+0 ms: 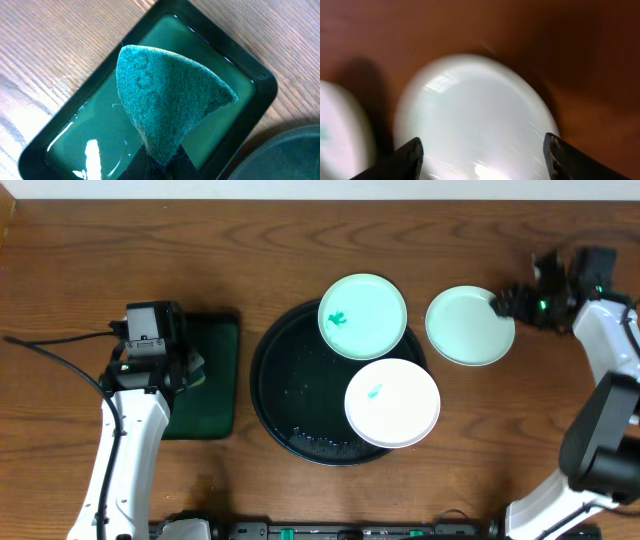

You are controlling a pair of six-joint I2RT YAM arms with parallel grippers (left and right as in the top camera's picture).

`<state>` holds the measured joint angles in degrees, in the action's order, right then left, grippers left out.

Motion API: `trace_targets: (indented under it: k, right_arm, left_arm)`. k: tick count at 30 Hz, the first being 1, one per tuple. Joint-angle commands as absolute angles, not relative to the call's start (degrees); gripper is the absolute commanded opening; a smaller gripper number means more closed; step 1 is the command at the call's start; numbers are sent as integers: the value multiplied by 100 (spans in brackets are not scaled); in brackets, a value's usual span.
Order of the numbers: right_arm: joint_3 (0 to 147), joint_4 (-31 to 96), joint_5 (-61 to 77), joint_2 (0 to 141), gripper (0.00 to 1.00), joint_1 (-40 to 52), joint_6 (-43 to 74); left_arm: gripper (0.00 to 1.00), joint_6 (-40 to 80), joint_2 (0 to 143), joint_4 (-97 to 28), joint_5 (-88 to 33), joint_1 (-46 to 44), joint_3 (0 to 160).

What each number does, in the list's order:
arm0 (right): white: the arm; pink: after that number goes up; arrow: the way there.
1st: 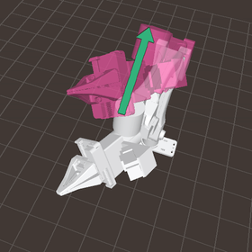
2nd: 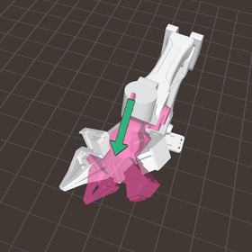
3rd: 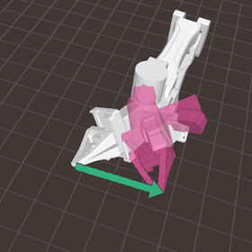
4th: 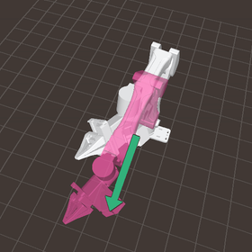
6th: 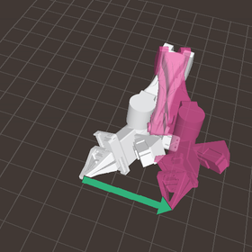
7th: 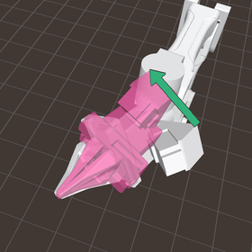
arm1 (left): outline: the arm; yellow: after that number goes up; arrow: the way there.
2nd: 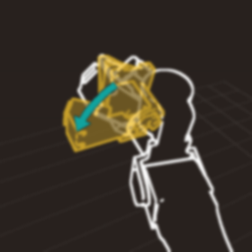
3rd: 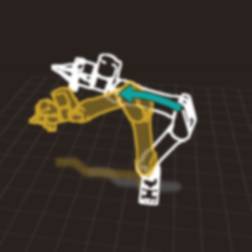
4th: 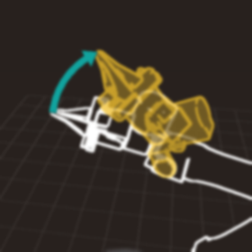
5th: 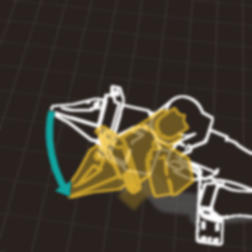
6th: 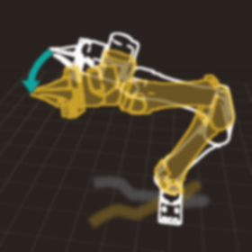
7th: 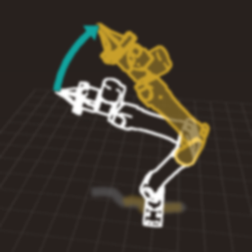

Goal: Clean dirty plates on tray and stack at the side
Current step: 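Release the plate and grasp the second mint plate with the right gripper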

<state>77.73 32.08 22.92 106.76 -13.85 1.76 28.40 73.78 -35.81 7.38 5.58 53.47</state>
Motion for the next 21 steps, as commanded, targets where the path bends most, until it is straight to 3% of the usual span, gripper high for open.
trace_targets:
  k: [1, 9, 17, 19, 21]
  right_arm:
    - [8108, 3020, 2576, 10283, 78, -652, -30]
    - [8097, 2593, 1168, 11194, 78, 985, -222]
    - [8099, 2357, 731, 11865, 76, 1472, -244]
    - [8099, 2333, 790, 11885, 63, 1485, -242]
    - [8099, 2335, 851, 11885, 37, 1492, -235]
  left_arm:
    - [7, 2639, 7323, -3573, 504, 582, 5347]
    - [7, 2482, 7325, -3562, 399, 580, 5349]
    - [7, 2460, 7325, -3601, 340, 580, 5347]
    - [7, 2460, 7325, -3599, 338, 580, 5347]
    - [7, 2460, 7325, -3599, 338, 580, 5347]
